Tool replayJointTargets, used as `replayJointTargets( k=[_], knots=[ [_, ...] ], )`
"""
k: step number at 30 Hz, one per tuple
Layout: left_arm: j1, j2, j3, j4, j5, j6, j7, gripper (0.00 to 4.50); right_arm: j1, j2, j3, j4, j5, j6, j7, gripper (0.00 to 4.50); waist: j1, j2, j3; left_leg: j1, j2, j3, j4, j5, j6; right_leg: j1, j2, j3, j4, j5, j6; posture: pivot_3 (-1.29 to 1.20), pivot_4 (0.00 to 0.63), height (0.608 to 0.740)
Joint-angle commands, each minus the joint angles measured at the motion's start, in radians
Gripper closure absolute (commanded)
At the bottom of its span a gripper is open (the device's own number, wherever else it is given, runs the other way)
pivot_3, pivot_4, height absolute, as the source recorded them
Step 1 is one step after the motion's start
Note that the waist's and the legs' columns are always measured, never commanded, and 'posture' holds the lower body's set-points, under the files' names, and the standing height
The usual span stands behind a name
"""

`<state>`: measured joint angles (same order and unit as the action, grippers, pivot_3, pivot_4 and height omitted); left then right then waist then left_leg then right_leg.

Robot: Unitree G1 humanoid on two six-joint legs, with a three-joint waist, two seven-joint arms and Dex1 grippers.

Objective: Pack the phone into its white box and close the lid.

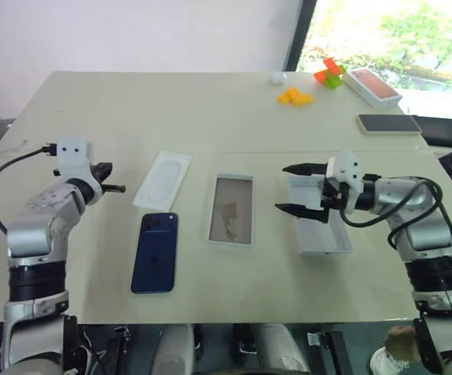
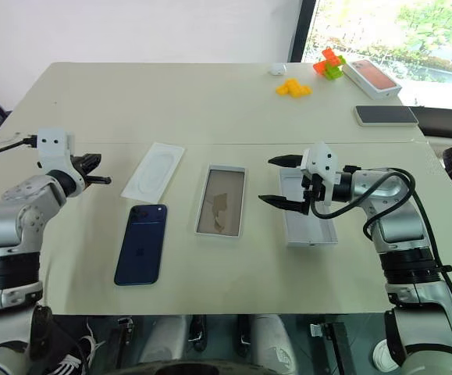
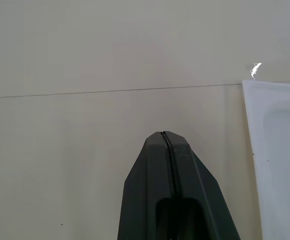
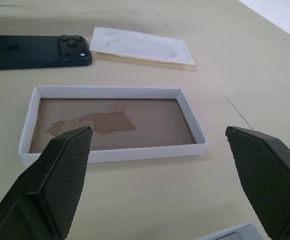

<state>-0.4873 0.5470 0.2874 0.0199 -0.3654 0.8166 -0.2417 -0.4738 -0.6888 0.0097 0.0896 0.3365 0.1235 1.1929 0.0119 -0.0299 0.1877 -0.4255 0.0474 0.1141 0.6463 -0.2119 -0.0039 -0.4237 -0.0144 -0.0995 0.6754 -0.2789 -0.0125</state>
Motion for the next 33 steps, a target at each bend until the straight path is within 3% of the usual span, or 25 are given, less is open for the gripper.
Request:
replayJointTargets(
  k=[1, 12, 25, 28, 33],
  knots=[
    [-0.037, -0.005, 0.023, 0.017, -0.016, 0.018, -0.001, 4.5, 0.002, -0.007, -0.021, -0.037, 0.004, -0.015, -0.011, 0.03, 0.0, 0.0, 0.0, 0.0, 0.0, 0.0, 0.0, 0.0, 0.0, 0.0, 0.0, 0.0, 0.0, 0.0, 0.0, 0.0, 0.15, 0.737],
    [-0.181, -0.083, -0.015, 0.208, -0.029, 0.149, 0.008, 4.5, -0.016, 0.014, -0.004, -0.033, -0.009, -0.029, -0.038, 0.03, 0.0, 0.0, 0.0, 0.0, 0.0, 0.0, 0.001, 0.001, -0.002, 0.0, 0.0, 0.0, 0.001, 0.0, 0.0, 0.0, 0.15, 0.737],
    [-0.153, -0.077, -0.095, 0.187, 0.038, 0.117, -0.03, 4.5, -0.008, 0.01, 0.002, -0.036, -0.011, -0.029, -0.051, 0.03, -0.001, 0.0, 0.0, 0.001, 0.0, 0.0, 0.001, 0.002, -0.003, 0.0, 0.0, 0.0, 0.003, 0.0, 0.0, 0.0, 0.15, 0.737],
    [-0.157, -0.08, -0.065, 0.163, 0.011, 0.126, -0.042, 3.63, -0.009, 0.013, 0.003, -0.033, -0.013, -0.032, -0.053, 0.0, -0.001, 0.0, 0.0, 0.001, 0.0, 0.0, 0.001, 0.002, -0.003, 0.0, 0.0, 0.0, 0.003, 0.0, 0.0, 0.0, 0.15, 0.737],
    [-0.166, -0.055, -0.032, 0.068, -0.012, 0.194, -0.038, 1.21, -0.005, 0.008, 0.001, -0.032, -0.011, -0.031, -0.049, 0.0, -0.001, 0.0, 0.0, 0.001, 0.0, 0.0, 0.001, 0.002, -0.003, 0.0, 0.0, 0.0, 0.003, 0.0, 0.0, 0.0, 0.15, 0.737]
  ],
)
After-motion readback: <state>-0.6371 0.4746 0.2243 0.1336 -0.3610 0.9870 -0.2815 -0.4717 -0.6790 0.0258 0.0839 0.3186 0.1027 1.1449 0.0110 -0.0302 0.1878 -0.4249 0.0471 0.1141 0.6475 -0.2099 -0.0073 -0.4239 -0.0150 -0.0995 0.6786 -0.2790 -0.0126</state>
